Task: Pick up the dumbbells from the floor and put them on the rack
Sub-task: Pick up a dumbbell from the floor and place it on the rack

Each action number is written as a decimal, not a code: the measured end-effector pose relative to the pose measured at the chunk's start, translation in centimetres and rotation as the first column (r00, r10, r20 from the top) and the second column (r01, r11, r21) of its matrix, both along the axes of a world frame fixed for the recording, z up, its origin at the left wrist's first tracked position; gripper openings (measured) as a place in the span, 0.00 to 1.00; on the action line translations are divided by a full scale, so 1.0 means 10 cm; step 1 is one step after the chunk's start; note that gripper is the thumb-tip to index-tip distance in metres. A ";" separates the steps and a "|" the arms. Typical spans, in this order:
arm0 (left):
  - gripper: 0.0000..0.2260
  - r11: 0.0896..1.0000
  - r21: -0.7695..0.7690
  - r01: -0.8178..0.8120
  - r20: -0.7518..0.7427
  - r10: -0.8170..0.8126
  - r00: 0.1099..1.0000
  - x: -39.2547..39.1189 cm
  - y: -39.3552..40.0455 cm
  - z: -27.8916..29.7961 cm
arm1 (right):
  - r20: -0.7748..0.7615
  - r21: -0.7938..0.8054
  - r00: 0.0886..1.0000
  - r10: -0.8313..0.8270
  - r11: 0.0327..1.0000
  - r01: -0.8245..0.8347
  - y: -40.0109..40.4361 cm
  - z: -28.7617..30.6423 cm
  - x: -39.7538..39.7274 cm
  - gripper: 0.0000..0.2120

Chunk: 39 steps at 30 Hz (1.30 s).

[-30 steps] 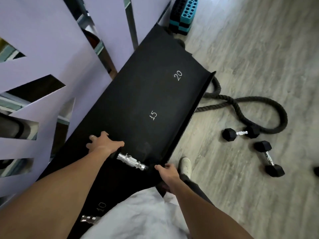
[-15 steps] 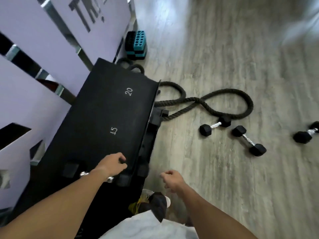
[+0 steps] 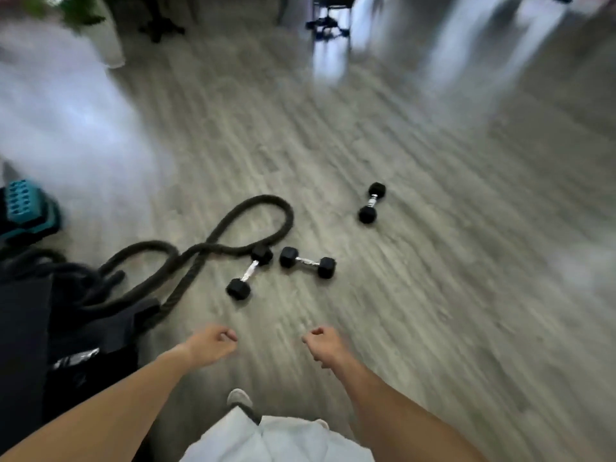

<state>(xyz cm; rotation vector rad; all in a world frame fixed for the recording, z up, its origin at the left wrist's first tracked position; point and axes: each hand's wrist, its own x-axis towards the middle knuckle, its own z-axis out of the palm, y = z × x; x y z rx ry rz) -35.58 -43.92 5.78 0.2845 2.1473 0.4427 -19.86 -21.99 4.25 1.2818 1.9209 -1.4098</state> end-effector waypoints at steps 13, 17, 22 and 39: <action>0.03 0.953 0.099 0.286 0.118 -0.297 0.948 -0.72 3.37 -0.40 | 0.020 -0.005 0.952 -0.305 0.952 0.305 2.49 -0.01 -0.21 0.05; 0.06 0.948 0.115 0.298 0.128 -0.312 0.942 -1.00 4.25 -0.45 | 0.038 0.016 0.959 -0.280 0.960 0.280 3.29 0.10 -0.53 0.05; 0.05 0.927 0.113 0.358 0.112 -0.370 0.922 -1.31 5.20 -0.39 | 0.019 0.000 0.960 -0.281 0.960 0.281 4.26 0.23 -0.97 0.07; 0.02 0.994 0.098 -0.055 0.133 0.042 0.990 -1.84 7.87 -0.46 | 0.077 0.044 0.984 0.162 0.985 -0.165 7.58 -0.17 -2.25 0.10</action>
